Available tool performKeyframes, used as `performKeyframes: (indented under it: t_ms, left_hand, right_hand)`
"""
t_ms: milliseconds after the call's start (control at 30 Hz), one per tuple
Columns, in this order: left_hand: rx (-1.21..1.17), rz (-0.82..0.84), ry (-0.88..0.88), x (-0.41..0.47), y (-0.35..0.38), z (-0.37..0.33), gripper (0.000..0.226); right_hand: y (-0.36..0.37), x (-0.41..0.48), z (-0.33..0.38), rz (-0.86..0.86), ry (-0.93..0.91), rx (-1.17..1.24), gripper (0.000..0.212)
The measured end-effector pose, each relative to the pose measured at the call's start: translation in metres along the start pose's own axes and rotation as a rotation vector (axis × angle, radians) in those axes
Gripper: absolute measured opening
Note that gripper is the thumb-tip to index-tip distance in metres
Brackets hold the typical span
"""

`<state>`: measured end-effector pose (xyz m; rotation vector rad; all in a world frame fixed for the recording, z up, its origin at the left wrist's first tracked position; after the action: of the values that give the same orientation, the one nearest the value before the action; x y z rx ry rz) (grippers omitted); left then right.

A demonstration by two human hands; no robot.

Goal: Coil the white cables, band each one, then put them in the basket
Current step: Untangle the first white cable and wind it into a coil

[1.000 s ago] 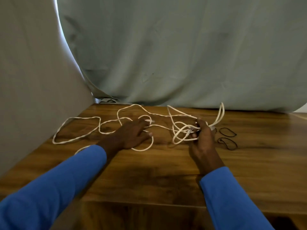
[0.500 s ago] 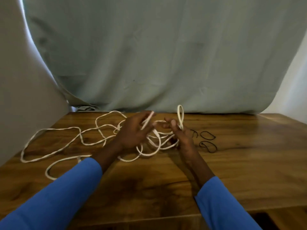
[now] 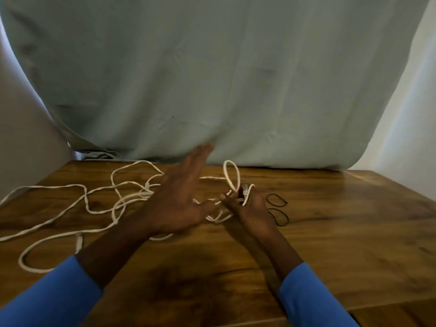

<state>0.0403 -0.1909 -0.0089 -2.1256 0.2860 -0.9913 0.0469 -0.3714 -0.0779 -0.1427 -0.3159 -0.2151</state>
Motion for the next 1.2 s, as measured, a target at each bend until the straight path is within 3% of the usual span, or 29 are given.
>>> performKeyframes:
  t_ms: [67,133,233,267,333,400,467,567,633,733,833,967,1000,1067,1133,1200]
  left_hand:
    - [-0.133,0.064,0.008,-0.004,0.023,-0.013,0.107]
    - [-0.263,-0.044,-0.04,-0.001,0.026,-0.015,0.092]
    - [-0.473,-0.282,-0.142,0.013,0.018,0.005,0.032]
    - [-0.523,-0.329,-0.192,0.016,0.012,0.014,0.023]
    - [-0.306,-0.353,-0.228,0.019,-0.006,0.03,0.022]
    - [0.22,-0.255,-0.203,0.016,-0.013,0.037,0.026]
    - [0.565,-0.234,-0.079,0.011,-0.011,0.024,0.049]
    - [0.735,-0.138,0.296,-0.001,0.015,-0.031,0.081]
    - [0.739,-0.043,0.416,-0.009,0.038,-0.045,0.088]
    - [0.443,0.119,0.288,-0.005,0.038,-0.031,0.086]
    - [0.039,0.292,0.183,0.0,0.035,-0.008,0.055]
    - [-0.417,0.682,-0.086,-0.008,0.066,0.004,0.057]
    - [-0.53,0.688,-0.162,-0.009,0.073,0.002,0.06]
    - [-0.54,0.529,-0.204,0.0,0.082,0.007,0.058]
    - [-0.575,0.433,-0.201,0.001,0.094,0.012,0.036]
    - [-0.791,0.445,-0.291,0.0,0.108,0.026,0.028]
  right_hand:
    - [0.007,-0.002,0.007,0.089,-0.074,-0.119,0.044]
    - [0.012,-0.007,0.011,0.16,-0.115,-0.265,0.048]
    - [0.014,-0.017,0.019,0.205,-0.125,-0.216,0.031]
    - [0.008,-0.02,0.02,0.172,-0.09,-0.12,0.023]
    - [-0.008,-0.023,0.017,0.073,-0.003,0.091,0.014]
    - [-0.024,-0.023,0.018,-0.019,0.028,0.224,0.022]
    - [-0.03,-0.018,0.02,-0.049,0.055,0.355,0.033]
    - [-0.014,-0.005,0.022,-0.007,0.171,0.651,0.039]
    - [-0.005,0.004,0.024,0.017,0.203,0.822,0.037]
    - [-0.004,0.013,0.021,-0.021,0.178,0.867,0.033]
    - [-0.004,0.022,0.013,-0.083,0.131,0.88,0.035]
    - [0.002,0.039,0.017,-0.192,0.057,0.718,0.046]
    - [0.006,0.044,0.019,-0.196,0.033,0.663,0.05]
    - [0.018,0.055,0.018,-0.133,0.012,0.687,0.058]
    - [0.035,0.066,0.012,0.03,0.047,0.908,0.064]
    - [0.048,0.071,0.006,0.239,0.096,1.098,0.065]
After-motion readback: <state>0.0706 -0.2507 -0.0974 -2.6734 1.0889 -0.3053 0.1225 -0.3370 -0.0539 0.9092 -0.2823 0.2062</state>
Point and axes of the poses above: each hand's wrist, its own x-axis towards the middle knuckle, its own y-axis out of the palm, z = x × y, the point moved 8 cm from there along x, towards the middle knuckle, and after that the axes turned 3 degrees about x, right-handed, at the moved point
